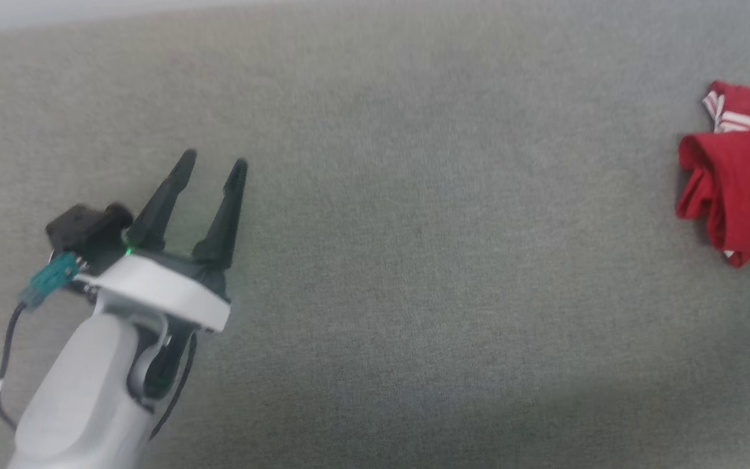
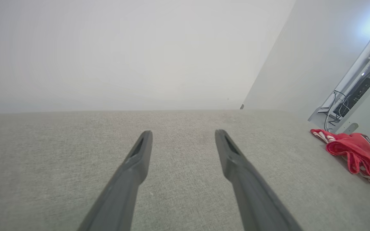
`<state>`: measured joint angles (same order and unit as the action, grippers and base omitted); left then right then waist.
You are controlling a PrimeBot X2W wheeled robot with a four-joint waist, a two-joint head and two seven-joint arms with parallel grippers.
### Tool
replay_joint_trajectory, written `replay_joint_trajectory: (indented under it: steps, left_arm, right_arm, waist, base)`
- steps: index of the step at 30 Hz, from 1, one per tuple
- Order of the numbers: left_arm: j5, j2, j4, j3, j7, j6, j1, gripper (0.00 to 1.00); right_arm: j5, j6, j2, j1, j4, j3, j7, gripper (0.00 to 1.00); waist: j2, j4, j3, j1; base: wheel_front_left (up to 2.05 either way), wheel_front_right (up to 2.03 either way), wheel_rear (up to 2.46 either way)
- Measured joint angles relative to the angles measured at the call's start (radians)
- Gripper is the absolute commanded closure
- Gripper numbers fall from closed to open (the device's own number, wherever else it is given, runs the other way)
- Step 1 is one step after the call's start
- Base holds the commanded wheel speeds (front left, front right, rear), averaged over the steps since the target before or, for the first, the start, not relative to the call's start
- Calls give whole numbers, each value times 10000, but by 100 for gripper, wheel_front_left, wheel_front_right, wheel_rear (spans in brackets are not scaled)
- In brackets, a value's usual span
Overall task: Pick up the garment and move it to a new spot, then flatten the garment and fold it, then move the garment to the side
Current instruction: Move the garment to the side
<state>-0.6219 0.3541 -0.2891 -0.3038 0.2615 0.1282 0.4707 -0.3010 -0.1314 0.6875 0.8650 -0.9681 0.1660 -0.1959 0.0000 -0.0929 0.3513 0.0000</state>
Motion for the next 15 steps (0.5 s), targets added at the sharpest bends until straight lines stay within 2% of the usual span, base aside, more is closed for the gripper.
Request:
replay_joint_trajectory:
  steps: [3,11,15]
  left_arm:
    - [-59,157,6,198,2,0,-439,0]
    - [-29,384,-48,569,2,0,-1897,0]
    - [81,391,-119,1070,0,0,-2605,0]
  right_arm:
    - [-280,0,-107,-34,2,63,387,0]
    - [-803,0,-888,-906,637,794,2096,0]
    - [-888,0,-1340,-1548,899,1024,3020,0]
  waist:
    - [0,60,-483,0]
    - [0,287,-1911,0]
    - [0,432,-2627,0]
  base:
    - [0,0,0]
    - [0,0,0]
    - [0,0,0]
